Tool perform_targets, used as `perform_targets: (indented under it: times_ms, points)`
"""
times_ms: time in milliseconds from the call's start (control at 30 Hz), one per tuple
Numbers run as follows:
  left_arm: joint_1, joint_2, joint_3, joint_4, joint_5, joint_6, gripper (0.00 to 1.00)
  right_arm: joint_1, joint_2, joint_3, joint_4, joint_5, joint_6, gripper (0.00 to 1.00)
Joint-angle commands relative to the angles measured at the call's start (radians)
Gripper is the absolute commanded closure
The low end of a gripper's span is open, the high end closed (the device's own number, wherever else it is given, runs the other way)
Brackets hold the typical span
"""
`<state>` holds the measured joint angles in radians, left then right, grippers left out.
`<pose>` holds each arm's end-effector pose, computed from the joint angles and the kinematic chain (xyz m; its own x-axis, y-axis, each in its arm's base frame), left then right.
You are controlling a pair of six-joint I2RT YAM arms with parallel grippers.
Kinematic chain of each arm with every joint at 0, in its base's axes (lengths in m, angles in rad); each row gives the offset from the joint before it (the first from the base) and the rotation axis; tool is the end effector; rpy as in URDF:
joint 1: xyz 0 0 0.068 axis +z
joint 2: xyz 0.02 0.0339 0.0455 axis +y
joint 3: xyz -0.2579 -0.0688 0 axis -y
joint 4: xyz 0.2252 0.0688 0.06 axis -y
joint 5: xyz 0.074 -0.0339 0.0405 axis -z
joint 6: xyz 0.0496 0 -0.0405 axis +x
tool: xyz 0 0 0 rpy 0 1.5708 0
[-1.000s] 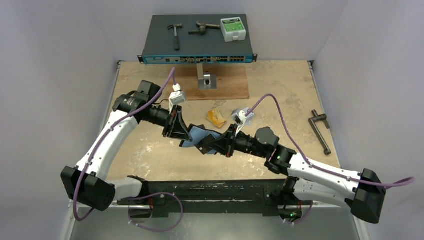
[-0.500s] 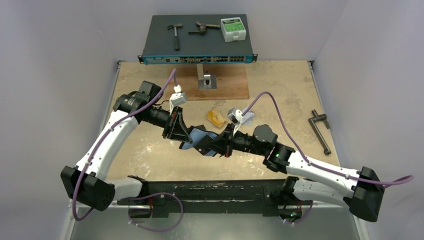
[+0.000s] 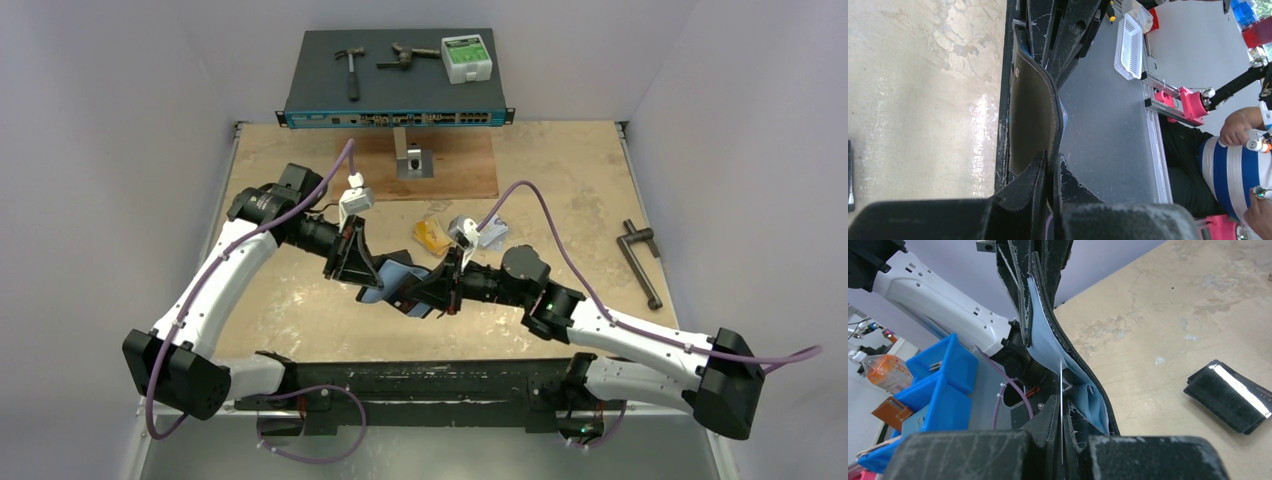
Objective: Put the credit cards into the card holder
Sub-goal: Insert the credit card into the card holder.
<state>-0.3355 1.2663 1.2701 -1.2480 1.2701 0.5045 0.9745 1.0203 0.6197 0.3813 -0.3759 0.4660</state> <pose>0.1696 -0.1093 0.3364 -0.5959 0.3594 -0.7181 0.7710 0.0058 -0.6369 0.1175 0.2055 0.2984 -0.4481 0.0840 -0.8900 -0.8669 0.2025 0.4556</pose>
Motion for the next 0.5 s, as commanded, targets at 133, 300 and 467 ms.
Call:
perform_targets:
  times_ms: [133,300,467]
  points:
    - [-0.014,-0.001,0.034,-0.005,0.041,0.060,0.98,-0.003,0.004,0.055,0.085,-0.025,-0.018,1.00]
    - [-0.022,-0.014,-0.012,0.094,-0.005,0.001,0.98,-0.002,-0.011,0.024,0.091,-0.027,-0.003,1.00]
    - [-0.041,-0.011,-0.037,0.144,-0.047,-0.017,0.96,-0.002,-0.014,-0.011,0.120,-0.032,0.018,1.00]
